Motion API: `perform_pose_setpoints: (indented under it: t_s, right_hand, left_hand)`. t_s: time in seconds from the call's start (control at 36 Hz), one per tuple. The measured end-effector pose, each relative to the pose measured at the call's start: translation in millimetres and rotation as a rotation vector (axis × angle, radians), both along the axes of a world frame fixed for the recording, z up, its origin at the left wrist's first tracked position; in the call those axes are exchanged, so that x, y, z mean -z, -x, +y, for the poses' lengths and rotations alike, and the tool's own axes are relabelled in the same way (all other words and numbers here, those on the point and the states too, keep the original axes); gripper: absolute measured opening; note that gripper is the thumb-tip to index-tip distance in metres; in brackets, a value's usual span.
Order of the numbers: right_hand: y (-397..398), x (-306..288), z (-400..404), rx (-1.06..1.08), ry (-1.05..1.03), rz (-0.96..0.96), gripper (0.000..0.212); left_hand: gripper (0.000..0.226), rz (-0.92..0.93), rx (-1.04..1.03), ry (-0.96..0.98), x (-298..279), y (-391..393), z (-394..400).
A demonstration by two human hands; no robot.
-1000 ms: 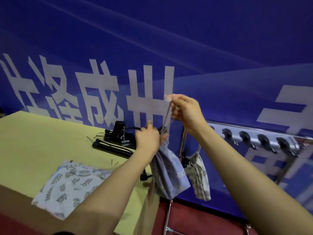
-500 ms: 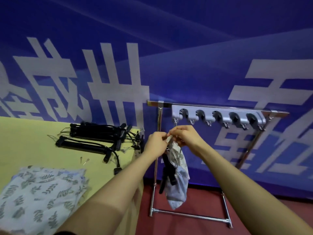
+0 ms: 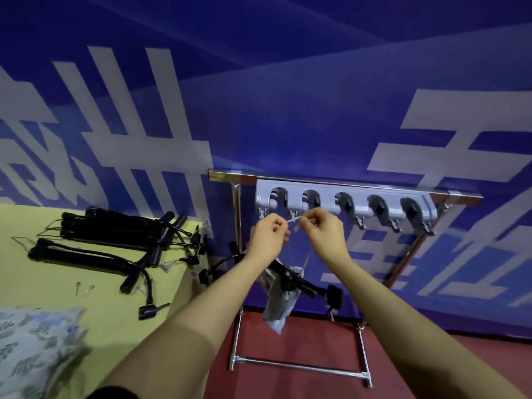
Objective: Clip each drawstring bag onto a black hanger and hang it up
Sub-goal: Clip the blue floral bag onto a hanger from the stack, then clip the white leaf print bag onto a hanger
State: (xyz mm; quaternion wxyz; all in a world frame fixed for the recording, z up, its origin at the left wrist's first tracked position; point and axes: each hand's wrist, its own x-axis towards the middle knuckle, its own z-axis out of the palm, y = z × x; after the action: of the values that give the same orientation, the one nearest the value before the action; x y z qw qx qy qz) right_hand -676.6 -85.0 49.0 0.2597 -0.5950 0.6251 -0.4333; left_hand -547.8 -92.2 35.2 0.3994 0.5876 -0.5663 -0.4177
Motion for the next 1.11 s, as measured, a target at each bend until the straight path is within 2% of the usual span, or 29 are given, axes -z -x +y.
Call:
perform_pose_setpoints:
  t_s: [0.17, 0.25, 0.39, 0.53, 0.69, 0.86, 1.11]
  right_hand:
    - [5, 10, -39, -0.054, -0.027, 0.142, 0.01]
    - [7, 23, -52, -0.069, -0.108, 0.223, 0.015]
    - [10, 43, -56, -0.129, -0.216, 0.308, 0.014]
    - [7, 40, -52, -0.077, -0.191, 0.392, 0.014]
    - [-5, 32, -37, -0.06, -0.13, 0.27, 0.004]
    - [-34, 19, -18, -0.097, -0.079, 0.225, 0.014]
    - [-143, 24, 23, -0.241, -0.104, 0.155, 0.012]
  left_hand:
    - [0.034, 0.037, -0.211, -0.015, 10, 20, -37]
    - [0.026, 0.005, -0.229, -0.062, 20, 25, -45]
    - [0.023, -0.166, -0.207, -0.116, 46, 24, -46]
    - [0.02, -0.307, -0.166, -0.099, 40, 19, -43]
    - [0.015, -0.342, -0.183, -0.066, 23, 2, -29]
    - [0.015, -0.347, -0.177, -0.035, 8, -33, -11]
    - [0.014, -0.385, -0.216, -0.014, 1, -147, 55]
